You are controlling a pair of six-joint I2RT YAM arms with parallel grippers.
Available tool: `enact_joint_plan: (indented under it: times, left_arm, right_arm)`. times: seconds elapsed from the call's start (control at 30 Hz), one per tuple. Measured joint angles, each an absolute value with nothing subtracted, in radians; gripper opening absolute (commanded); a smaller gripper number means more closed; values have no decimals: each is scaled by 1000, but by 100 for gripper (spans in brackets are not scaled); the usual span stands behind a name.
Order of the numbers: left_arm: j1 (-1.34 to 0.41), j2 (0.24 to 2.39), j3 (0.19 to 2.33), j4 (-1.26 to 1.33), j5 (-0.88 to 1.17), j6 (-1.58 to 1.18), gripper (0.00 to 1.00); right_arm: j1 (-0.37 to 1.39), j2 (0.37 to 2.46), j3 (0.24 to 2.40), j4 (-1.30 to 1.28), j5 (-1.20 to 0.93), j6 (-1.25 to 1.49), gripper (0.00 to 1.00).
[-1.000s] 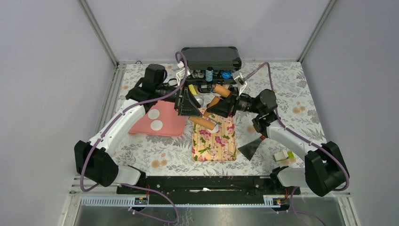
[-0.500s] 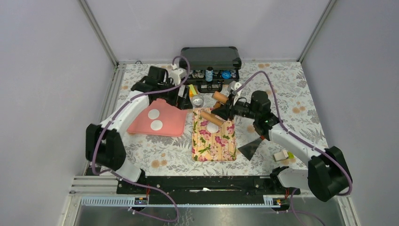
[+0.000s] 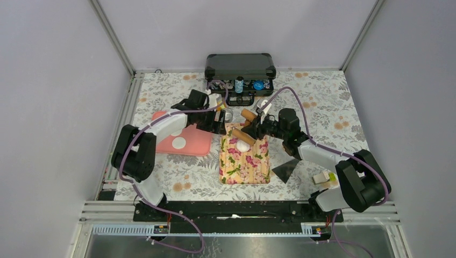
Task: Roll out the dumpling wrappers from the dough
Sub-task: Move the work surface to the center of the board.
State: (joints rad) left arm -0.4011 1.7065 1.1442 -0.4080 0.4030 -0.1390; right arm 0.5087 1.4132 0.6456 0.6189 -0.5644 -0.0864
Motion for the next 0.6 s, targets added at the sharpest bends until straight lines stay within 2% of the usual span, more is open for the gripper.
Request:
enact_joint_plan:
  times: [0.17, 0.3, 0.6]
  left_arm:
    - [-464, 1792, 1186, -386, 340, -191, 67]
    - [-482, 1869, 1192, -392, 283, -237, 62]
    - [-480, 1924, 1256, -405, 225, -313, 30]
  right_arm:
    - [509, 1413, 646, 615, -566, -100, 0]
    - [509, 1413, 646, 614, -570, -116, 0]
    - [509, 1431, 646, 620, -595, -131, 0]
